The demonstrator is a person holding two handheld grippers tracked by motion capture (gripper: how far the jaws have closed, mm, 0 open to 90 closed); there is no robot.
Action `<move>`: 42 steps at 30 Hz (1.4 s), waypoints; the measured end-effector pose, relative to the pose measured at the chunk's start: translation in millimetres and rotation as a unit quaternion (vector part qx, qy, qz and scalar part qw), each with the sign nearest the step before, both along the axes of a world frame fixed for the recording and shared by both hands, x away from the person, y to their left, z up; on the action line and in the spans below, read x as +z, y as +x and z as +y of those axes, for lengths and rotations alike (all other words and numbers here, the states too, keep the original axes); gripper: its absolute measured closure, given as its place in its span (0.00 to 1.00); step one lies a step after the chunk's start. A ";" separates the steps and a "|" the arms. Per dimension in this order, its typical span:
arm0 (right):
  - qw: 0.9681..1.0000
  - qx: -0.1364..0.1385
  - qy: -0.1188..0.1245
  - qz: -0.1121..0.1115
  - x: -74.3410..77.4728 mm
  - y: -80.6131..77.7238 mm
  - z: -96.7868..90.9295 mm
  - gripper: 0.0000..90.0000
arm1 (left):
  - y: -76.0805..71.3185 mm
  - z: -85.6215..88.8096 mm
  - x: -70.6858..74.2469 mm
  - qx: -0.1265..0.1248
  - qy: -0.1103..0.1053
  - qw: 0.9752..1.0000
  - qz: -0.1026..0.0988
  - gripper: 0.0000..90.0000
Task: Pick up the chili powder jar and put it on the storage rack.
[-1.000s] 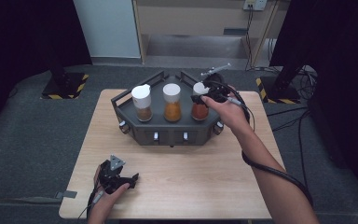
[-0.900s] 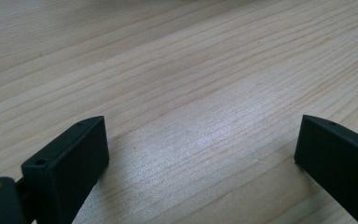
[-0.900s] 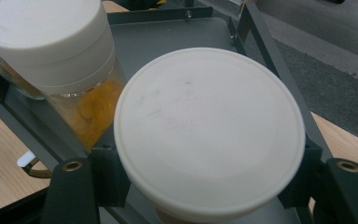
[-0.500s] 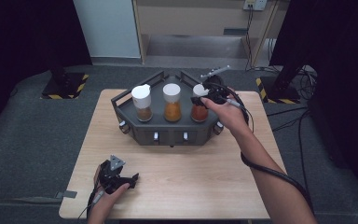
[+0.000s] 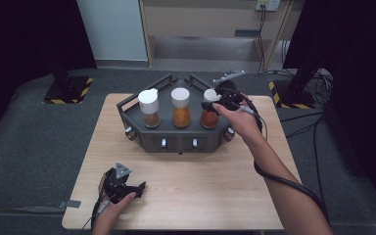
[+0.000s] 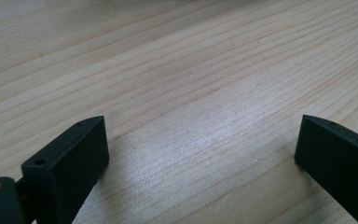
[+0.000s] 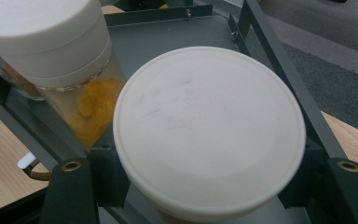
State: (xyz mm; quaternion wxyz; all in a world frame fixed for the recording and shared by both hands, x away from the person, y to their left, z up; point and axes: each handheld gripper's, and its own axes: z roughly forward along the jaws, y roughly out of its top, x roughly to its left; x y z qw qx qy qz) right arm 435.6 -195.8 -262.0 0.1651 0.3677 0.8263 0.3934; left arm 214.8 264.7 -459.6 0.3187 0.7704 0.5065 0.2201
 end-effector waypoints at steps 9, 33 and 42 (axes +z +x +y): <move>1.000 0.003 -0.001 -0.009 -1.7 -2.4 -1.9 0.35 | 0.0 0.0 0.0 0.000 0.000 1.000 0.000 0.02; 1.000 0.003 0.012 -0.027 -7.7 -40.7 -41.0 0.06 | 0.0 -0.1 0.2 0.000 0.000 1.000 0.001 0.02; 1.000 -0.003 0.004 -0.024 -13.7 -54.9 -53.0 0.06 | 0.0 -0.1 0.2 0.000 0.000 1.000 0.001 0.02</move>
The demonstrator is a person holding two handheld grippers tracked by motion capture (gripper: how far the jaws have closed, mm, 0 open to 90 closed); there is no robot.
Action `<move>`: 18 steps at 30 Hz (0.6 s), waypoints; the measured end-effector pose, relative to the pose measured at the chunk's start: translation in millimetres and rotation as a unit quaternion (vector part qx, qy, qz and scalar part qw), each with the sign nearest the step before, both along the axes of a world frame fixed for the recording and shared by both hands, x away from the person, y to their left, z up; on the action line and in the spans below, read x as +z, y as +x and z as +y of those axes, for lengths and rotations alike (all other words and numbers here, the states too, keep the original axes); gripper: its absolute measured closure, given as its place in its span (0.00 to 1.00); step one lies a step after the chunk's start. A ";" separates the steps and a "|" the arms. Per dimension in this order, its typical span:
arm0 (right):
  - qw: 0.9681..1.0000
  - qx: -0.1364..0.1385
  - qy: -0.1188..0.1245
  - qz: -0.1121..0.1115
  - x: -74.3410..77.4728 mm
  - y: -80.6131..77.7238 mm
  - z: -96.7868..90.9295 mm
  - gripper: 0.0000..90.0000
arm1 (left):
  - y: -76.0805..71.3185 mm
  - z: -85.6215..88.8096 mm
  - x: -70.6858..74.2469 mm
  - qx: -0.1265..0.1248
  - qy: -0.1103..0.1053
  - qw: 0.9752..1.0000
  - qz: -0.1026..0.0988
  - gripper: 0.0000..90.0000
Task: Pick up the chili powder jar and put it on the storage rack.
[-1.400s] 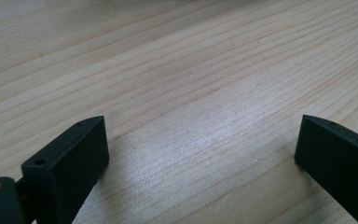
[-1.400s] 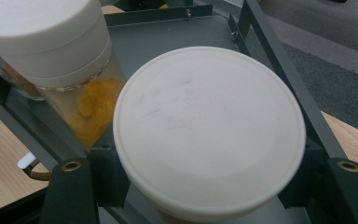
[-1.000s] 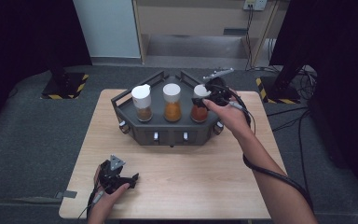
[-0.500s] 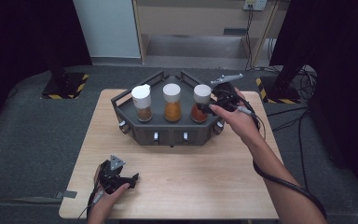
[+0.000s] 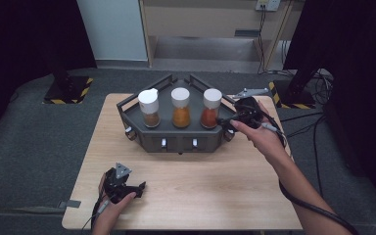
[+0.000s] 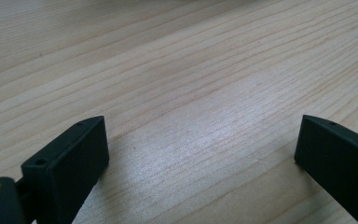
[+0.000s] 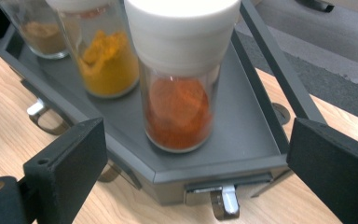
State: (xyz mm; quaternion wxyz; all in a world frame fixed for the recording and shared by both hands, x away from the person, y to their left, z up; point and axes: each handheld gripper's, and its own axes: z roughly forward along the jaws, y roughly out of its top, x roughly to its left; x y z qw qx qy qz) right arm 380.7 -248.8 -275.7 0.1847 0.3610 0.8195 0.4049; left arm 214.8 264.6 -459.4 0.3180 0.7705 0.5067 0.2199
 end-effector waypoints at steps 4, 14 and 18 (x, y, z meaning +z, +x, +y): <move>1.000 0.003 0.005 0.002 -4.5 -5.4 -3.1 0.06 | 0.0 0.0 0.0 0.000 0.000 1.000 0.000 0.02; 1.000 0.012 -0.008 -0.001 -10.7 -20.2 -6.7 0.06 | -0.1 -0.1 0.0 0.000 0.000 1.000 0.000 0.02; 1.000 0.010 -0.012 0.003 -15.7 -24.3 -11.6 0.06 | -0.1 -0.1 0.0 0.000 0.000 1.000 0.000 0.02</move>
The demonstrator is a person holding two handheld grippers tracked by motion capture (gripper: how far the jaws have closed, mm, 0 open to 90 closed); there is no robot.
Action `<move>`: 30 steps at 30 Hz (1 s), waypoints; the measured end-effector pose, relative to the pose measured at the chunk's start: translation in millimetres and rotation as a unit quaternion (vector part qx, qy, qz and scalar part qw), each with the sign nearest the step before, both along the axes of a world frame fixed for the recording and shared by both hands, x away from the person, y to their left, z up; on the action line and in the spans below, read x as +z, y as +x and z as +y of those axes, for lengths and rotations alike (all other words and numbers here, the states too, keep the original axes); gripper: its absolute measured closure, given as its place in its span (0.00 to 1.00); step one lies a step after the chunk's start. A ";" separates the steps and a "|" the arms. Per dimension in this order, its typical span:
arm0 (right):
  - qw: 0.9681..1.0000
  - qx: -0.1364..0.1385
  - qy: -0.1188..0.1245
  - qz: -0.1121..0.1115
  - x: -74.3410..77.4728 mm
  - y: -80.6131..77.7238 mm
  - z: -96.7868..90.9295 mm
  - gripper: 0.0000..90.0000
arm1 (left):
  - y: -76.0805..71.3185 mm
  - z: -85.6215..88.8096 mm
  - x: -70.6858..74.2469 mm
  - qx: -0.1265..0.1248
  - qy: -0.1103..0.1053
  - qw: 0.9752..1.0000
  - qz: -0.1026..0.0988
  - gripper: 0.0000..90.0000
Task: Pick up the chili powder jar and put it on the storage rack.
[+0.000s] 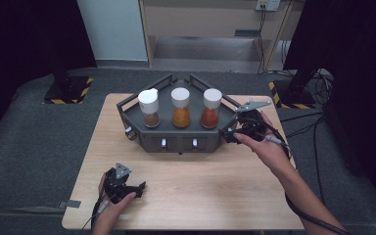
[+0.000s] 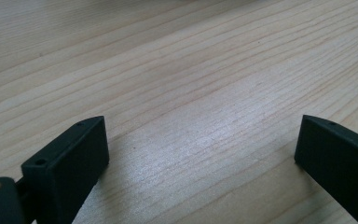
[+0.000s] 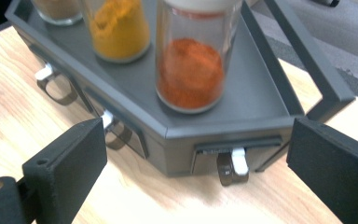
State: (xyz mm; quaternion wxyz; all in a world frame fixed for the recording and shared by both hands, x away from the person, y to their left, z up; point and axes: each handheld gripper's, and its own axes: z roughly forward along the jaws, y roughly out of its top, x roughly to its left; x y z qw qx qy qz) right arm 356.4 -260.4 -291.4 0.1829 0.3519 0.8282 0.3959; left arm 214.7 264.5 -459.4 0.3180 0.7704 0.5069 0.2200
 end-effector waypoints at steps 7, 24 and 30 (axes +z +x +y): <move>1.000 0.002 0.000 0.000 -9.4 -8.9 -8.8 0.05 | 0.0 -0.1 0.0 0.000 0.000 1.000 0.000 0.02; 1.000 0.003 0.001 0.011 -28.5 -23.9 -19.7 0.05 | -0.1 -0.2 0.0 0.001 0.000 1.000 0.000 0.02; 1.000 0.000 0.003 0.017 -38.1 -27.9 -23.3 0.05 | -0.1 -0.3 0.0 0.001 0.000 1.000 0.000 0.02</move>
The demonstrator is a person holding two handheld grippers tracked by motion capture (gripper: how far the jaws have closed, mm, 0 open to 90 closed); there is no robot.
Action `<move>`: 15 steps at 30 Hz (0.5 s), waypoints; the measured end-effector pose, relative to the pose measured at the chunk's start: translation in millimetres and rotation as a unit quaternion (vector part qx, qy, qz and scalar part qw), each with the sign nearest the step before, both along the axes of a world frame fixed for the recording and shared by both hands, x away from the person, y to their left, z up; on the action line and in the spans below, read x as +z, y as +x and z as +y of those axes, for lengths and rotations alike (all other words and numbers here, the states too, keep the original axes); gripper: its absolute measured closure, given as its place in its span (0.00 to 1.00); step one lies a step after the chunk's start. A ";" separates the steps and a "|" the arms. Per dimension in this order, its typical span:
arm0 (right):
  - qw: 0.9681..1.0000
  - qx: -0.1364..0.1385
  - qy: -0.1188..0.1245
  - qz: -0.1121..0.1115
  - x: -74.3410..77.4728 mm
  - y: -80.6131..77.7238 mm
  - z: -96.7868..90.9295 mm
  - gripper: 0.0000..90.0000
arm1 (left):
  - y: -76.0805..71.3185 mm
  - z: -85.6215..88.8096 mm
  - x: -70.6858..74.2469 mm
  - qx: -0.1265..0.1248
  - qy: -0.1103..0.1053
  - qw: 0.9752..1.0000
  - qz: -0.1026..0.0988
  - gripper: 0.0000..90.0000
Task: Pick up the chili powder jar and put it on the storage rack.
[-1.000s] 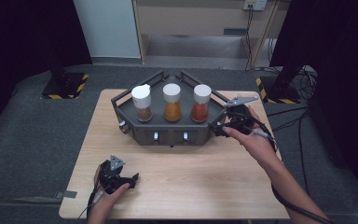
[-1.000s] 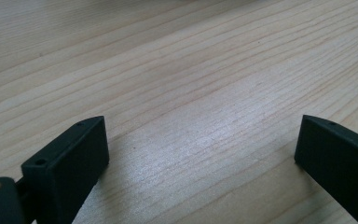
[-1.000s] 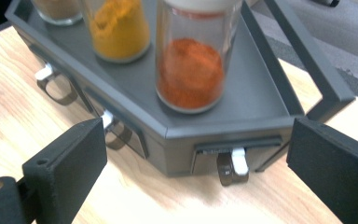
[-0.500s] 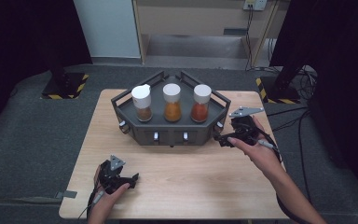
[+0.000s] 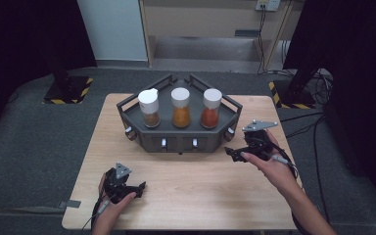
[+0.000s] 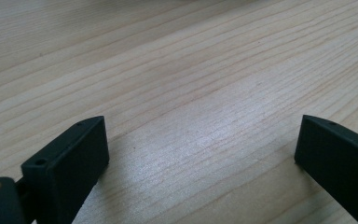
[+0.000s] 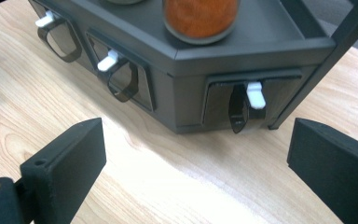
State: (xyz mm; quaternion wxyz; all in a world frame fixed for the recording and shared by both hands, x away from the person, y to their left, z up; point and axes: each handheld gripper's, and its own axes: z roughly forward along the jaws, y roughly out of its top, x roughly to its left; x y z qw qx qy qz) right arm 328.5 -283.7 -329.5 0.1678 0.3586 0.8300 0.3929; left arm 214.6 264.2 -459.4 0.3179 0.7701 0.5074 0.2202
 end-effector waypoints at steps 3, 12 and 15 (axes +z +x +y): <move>1.000 -0.003 0.000 0.002 -5.0 -2.2 -1.3 0.05 | 0.0 0.0 0.0 0.000 0.000 1.000 0.000 0.02; 1.000 -0.002 -0.002 0.008 -22.3 -12.1 -2.9 0.05 | -0.1 -0.1 0.0 0.000 0.000 1.000 0.000 0.02; 1.000 0.002 -0.004 0.011 -29.5 -16.3 -1.1 0.05 | 0.0 -0.1 0.0 0.000 0.000 1.000 0.000 0.02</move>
